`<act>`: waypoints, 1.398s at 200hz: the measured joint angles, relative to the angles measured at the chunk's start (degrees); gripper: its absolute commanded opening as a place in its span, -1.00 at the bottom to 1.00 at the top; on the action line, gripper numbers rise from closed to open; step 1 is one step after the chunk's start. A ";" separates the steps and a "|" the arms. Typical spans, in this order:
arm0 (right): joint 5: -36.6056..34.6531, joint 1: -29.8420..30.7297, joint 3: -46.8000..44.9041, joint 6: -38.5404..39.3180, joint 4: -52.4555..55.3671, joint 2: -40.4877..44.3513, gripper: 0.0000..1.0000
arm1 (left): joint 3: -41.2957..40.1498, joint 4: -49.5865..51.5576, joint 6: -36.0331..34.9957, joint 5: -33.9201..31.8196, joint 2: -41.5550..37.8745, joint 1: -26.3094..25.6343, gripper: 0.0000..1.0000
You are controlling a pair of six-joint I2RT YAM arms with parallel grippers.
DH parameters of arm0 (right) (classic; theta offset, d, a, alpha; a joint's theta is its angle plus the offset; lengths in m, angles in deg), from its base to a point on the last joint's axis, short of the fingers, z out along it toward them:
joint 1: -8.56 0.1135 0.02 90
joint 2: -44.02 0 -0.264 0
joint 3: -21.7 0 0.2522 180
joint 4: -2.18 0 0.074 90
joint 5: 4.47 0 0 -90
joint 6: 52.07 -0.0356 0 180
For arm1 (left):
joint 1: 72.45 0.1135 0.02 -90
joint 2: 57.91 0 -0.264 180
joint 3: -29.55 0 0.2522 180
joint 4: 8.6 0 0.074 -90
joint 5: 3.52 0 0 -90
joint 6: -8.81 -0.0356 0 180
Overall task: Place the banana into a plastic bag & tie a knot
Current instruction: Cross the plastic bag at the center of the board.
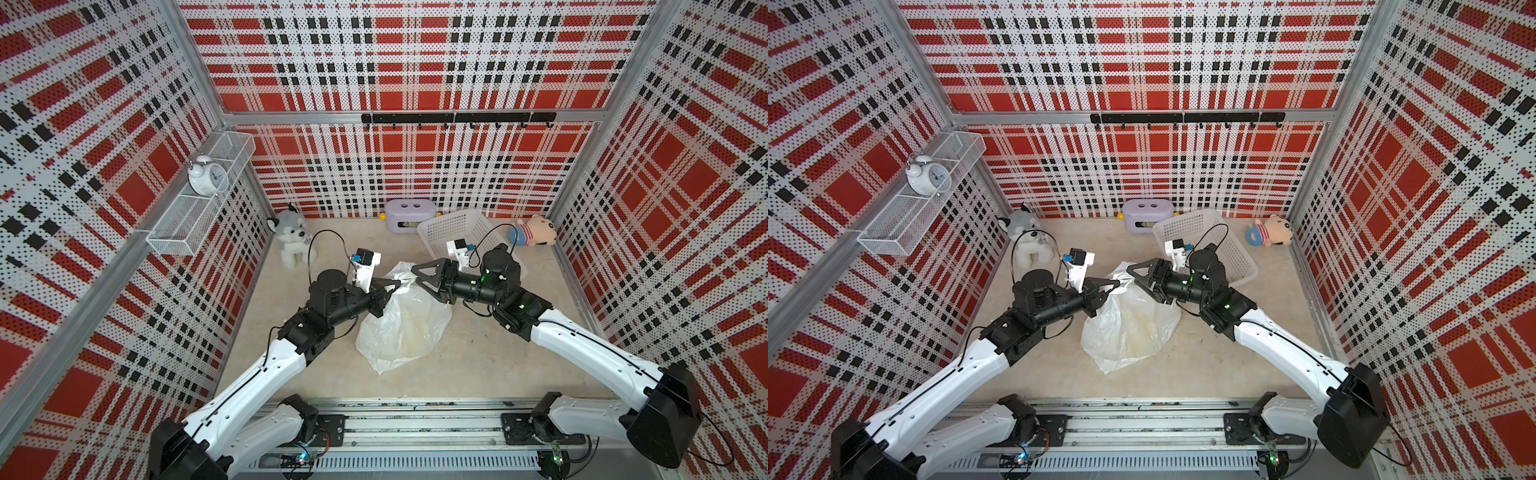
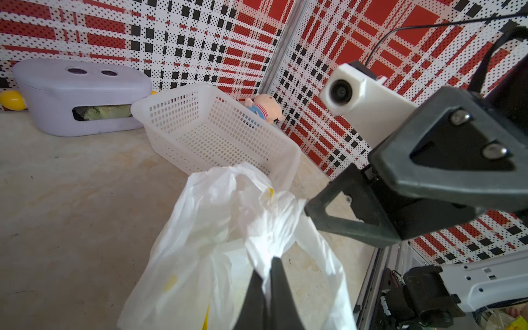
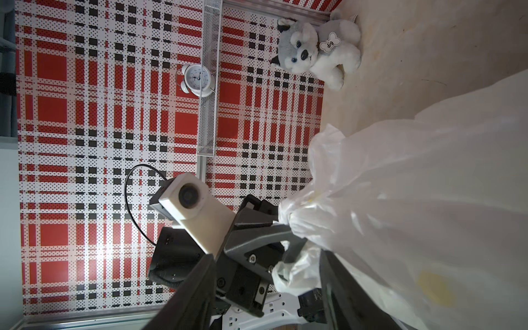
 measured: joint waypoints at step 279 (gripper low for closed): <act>0.61 2.49 10.71 4.07 14.86 -2.36 0.81 | 1.73 4.17 -3.39 -2.38 0.02 -0.02 -1.00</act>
